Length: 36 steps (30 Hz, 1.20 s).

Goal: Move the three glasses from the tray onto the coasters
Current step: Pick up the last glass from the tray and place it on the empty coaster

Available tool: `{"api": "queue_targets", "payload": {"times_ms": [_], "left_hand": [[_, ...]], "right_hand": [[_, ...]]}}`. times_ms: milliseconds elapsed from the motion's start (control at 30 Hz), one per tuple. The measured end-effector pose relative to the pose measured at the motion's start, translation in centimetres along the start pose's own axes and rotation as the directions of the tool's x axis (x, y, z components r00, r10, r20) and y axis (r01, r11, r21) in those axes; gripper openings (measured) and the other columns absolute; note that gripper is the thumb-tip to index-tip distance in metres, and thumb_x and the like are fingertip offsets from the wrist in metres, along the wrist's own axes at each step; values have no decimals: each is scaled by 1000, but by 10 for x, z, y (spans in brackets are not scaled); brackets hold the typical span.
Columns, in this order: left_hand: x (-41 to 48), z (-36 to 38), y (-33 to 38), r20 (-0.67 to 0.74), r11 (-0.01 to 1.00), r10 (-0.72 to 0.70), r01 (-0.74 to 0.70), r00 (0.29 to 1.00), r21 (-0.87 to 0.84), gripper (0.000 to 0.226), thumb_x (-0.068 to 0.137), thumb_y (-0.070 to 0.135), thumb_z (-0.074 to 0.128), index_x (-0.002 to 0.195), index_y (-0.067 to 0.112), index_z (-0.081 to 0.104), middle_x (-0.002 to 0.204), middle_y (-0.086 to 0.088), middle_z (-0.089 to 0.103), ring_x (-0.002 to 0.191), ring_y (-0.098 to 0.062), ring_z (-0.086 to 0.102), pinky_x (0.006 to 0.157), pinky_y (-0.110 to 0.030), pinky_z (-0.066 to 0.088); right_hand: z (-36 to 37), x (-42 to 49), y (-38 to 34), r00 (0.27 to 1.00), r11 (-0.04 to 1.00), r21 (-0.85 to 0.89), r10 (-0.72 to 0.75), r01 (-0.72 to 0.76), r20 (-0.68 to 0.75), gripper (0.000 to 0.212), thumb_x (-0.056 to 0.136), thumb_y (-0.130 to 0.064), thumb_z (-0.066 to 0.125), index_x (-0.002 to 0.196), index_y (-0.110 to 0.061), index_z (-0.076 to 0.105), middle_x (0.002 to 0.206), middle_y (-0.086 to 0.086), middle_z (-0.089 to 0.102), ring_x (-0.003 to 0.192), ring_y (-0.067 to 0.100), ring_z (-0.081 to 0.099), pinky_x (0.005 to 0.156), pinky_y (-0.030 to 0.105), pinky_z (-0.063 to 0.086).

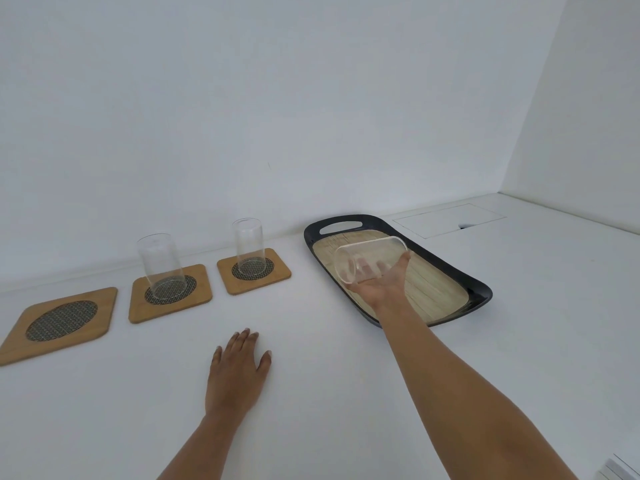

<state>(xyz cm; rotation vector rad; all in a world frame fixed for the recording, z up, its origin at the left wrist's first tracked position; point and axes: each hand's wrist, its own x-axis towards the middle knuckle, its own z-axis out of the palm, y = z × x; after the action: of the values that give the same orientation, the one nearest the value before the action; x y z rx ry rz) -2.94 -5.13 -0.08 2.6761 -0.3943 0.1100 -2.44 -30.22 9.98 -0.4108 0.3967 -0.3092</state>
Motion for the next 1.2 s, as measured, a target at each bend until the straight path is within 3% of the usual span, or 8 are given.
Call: {"api": "queue_targets", "payload": {"times_ms": [100,200,333,433,733,967,1067,1200], "left_hand": [[-8,-3,-5,1,1000,-12,12,1000,6,52,97,41,33,145,21,26,157,5,22,146,-9,13,120,-34,8],[-15,-8,-10,-1,1000,-27,27,1000,10,52,97,41,33,145,22,26,157,6,22,146,-9,13,120,-35,8],[-24,-12,-16,-6,998,-54,54,999,22,52,97,42,33,145,23,26,157,7,21,146,-8,13,120,-35,8],[-29,-14,-22,-10,997,-74,74,997,30,52,97,42,33,145,24,26,157,6,21,146,-8,13,121,-36,9],[-38,-35,-61,-1,991,-67,67,998,115,54,96,48,30,145,26,24,158,4,18,146,-12,12,120,-36,12],[-43,-54,-101,-52,959,-249,253,967,123,56,96,49,32,145,23,24,158,2,18,146,-14,12,119,-41,12],[-42,-61,-117,-72,937,-324,330,943,116,57,95,49,31,145,21,24,158,0,17,147,-16,11,119,-43,11],[-43,-73,-144,-90,901,-410,418,908,119,59,95,50,31,145,20,23,159,-1,16,147,-17,9,119,-46,11]], "right_hand": [[7,-8,19,992,995,-7,95,-95,84,84,78,-82,17,145,-32,20,141,14,43,126,42,46,82,57,43],[11,-19,40,962,975,-71,219,-210,161,85,78,-81,25,135,-18,34,124,17,51,101,35,57,75,52,51],[20,-34,62,930,947,-192,298,-259,215,57,86,-45,52,129,-10,38,124,13,45,91,27,58,76,45,50],[25,-41,76,924,934,-241,317,-264,215,53,84,-31,59,128,-11,38,118,14,49,87,25,58,73,38,50],[42,-42,110,834,789,-484,517,-378,193,46,82,-51,54,86,-6,60,61,11,67,68,24,59,61,29,54],[63,-50,147,761,638,-690,619,-343,194,41,67,-34,71,97,-11,58,86,9,59,73,22,62,66,34,56],[72,-52,167,757,507,-812,641,-288,131,29,78,-21,70,102,-12,56,90,9,60,75,22,63,64,34,56],[88,-50,189,831,250,-958,557,-144,20,60,74,-19,76,125,-13,46,108,8,52,83,24,62,66,35,54]]}}
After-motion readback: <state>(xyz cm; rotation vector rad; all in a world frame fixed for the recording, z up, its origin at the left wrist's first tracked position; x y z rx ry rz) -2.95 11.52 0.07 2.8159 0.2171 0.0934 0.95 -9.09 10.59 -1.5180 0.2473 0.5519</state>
